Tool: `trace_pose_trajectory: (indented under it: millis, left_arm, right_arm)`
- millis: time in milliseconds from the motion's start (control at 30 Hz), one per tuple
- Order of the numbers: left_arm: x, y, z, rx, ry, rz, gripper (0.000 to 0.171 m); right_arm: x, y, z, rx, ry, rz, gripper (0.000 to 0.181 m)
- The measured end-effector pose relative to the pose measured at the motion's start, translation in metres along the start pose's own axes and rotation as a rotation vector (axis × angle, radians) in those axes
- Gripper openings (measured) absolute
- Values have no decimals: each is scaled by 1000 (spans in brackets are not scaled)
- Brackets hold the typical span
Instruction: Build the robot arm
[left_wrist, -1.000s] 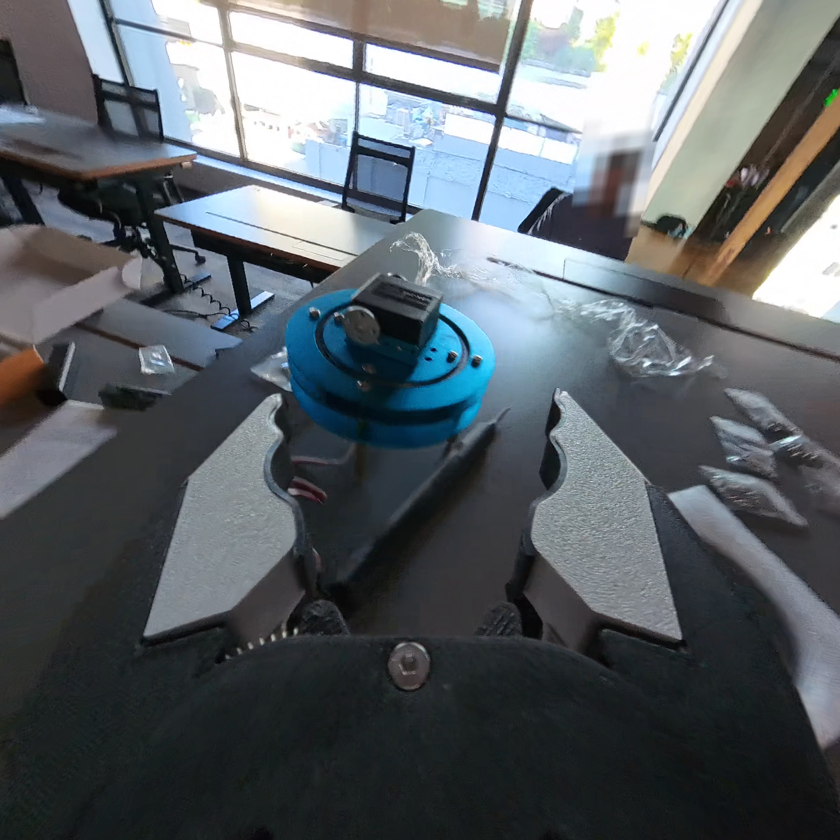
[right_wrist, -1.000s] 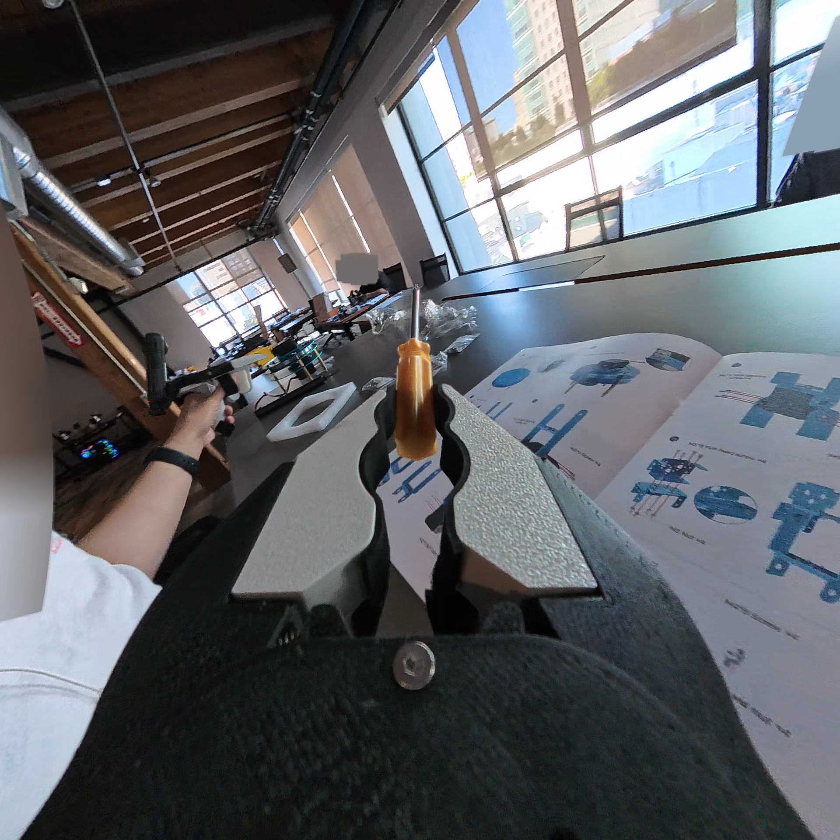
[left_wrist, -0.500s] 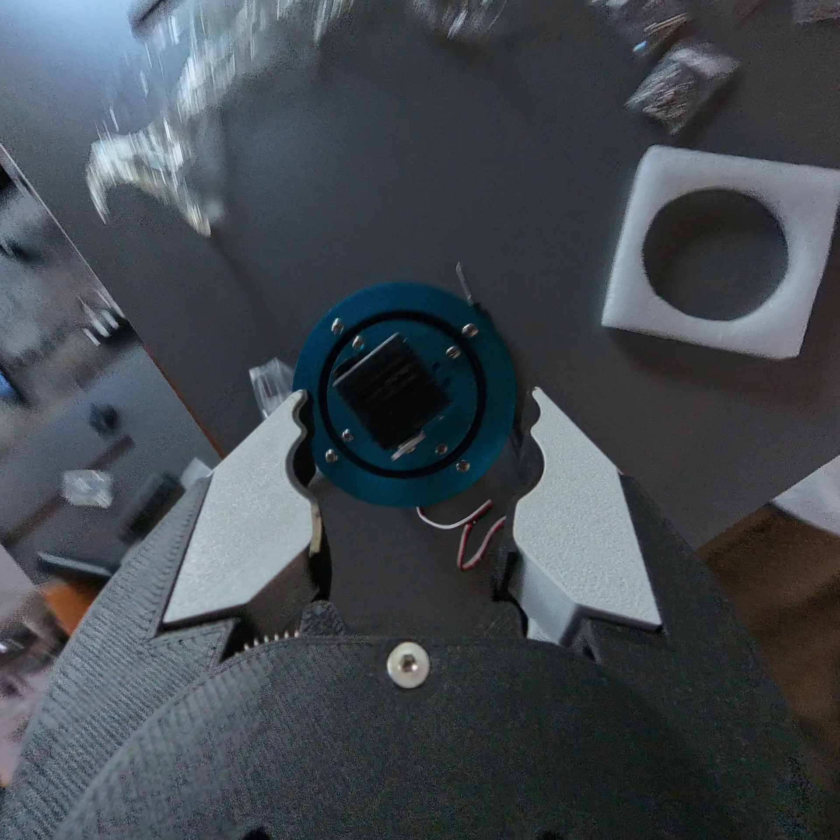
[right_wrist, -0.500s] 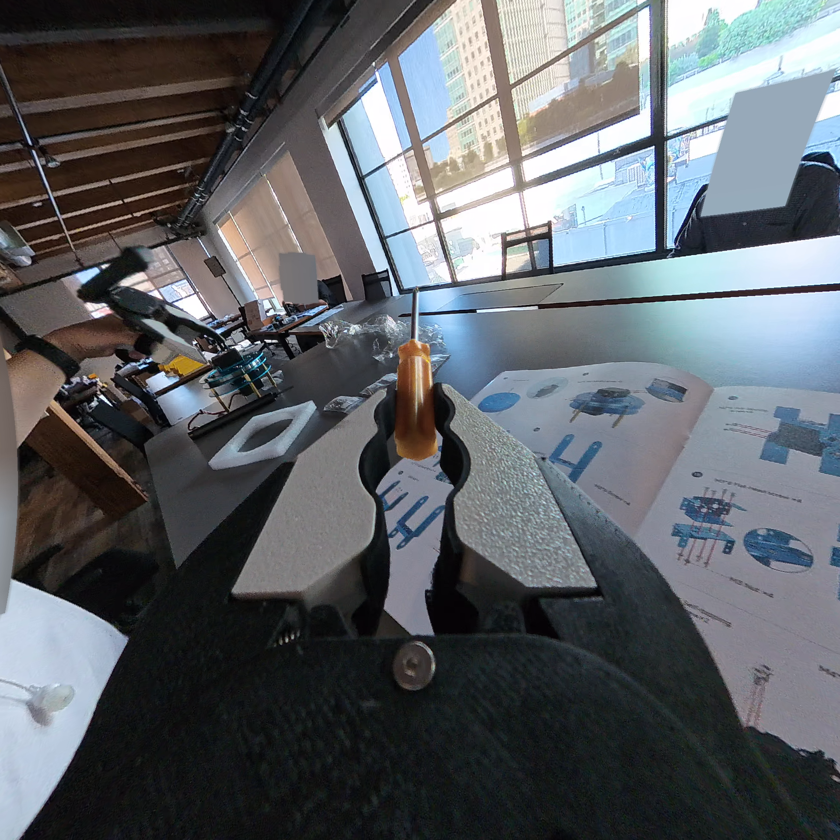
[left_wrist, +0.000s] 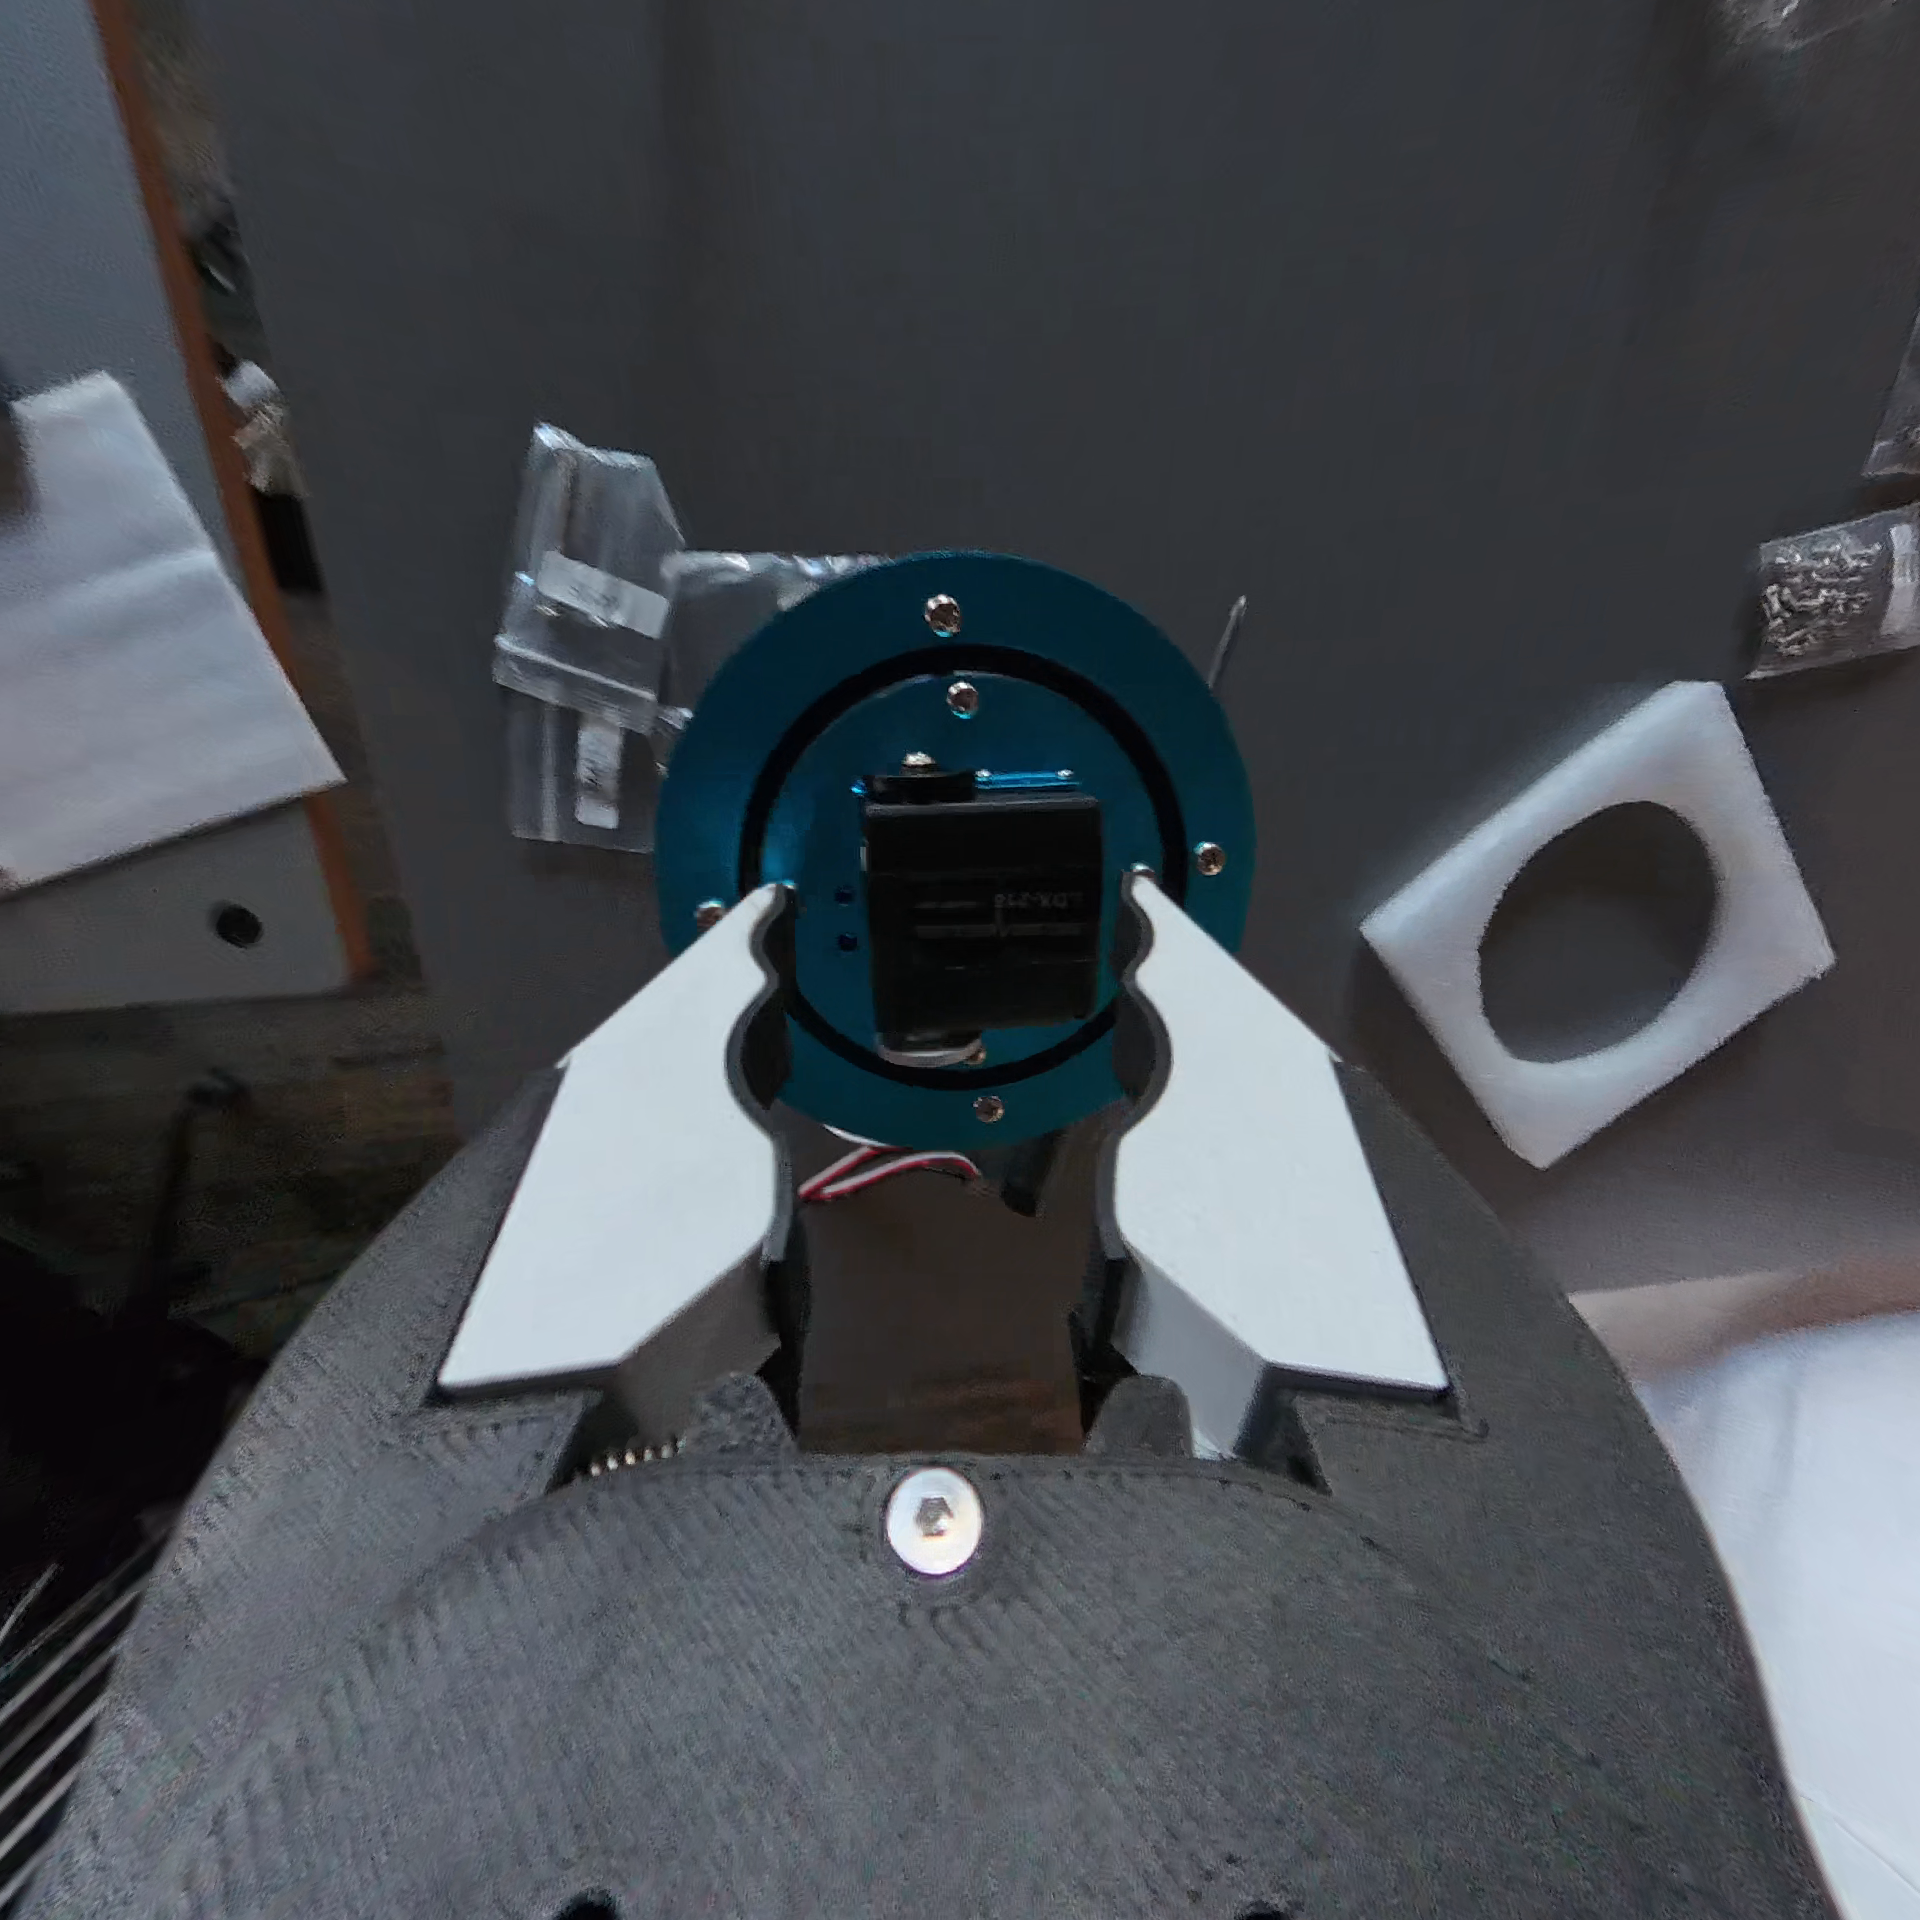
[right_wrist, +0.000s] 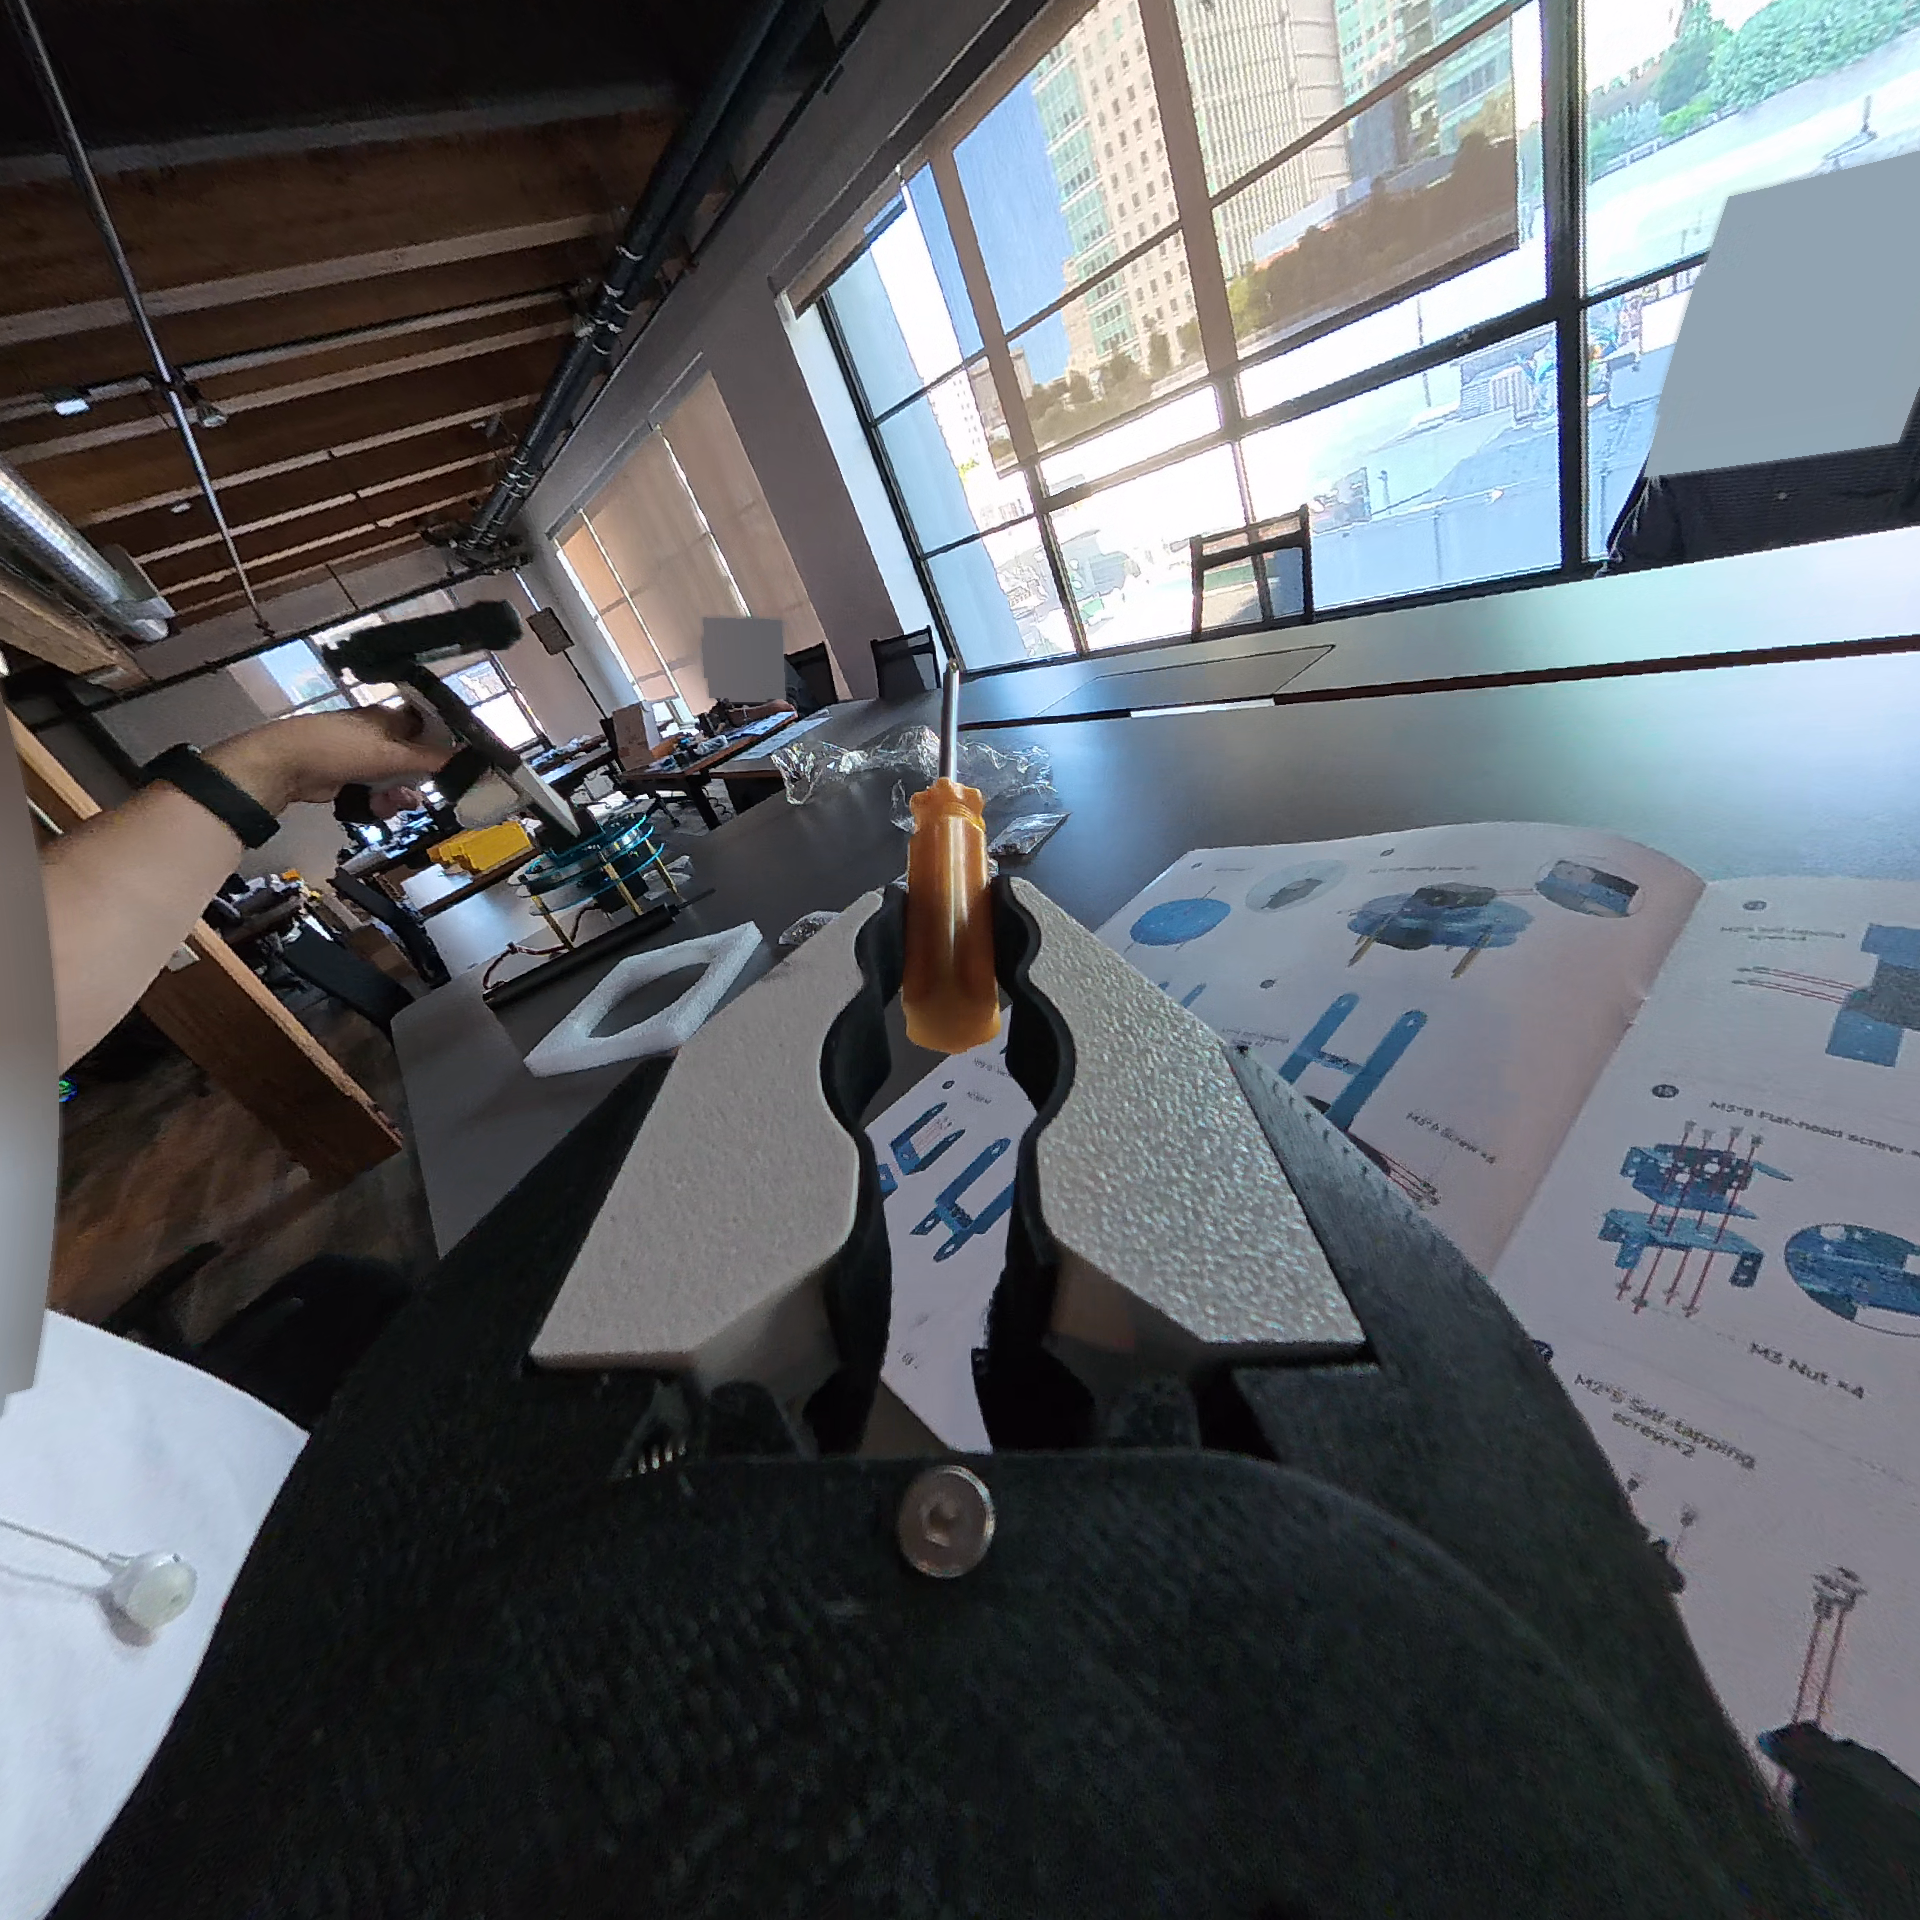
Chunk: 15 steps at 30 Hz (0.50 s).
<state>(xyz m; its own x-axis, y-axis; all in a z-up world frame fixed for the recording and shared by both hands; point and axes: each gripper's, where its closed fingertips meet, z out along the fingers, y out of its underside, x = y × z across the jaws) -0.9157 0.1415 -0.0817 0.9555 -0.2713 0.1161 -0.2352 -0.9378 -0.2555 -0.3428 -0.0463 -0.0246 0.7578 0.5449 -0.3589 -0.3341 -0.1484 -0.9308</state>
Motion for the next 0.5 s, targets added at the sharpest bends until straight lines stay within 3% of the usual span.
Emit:
trace_pose_trajectory:
  millis: [67,300,500]
  left_arm:
    - [5,-1,1,-12,9,25,45]
    - [9,-1,4,-126,-67,204,44]
    - [29,-14,9,-209,-45,567,45]
  right_arm:
    - [1,-2,1,1,-7,-1,14]
    - [5,-5,2,4,-23,3,15]
    - [8,-6,4,4,-24,5,15]
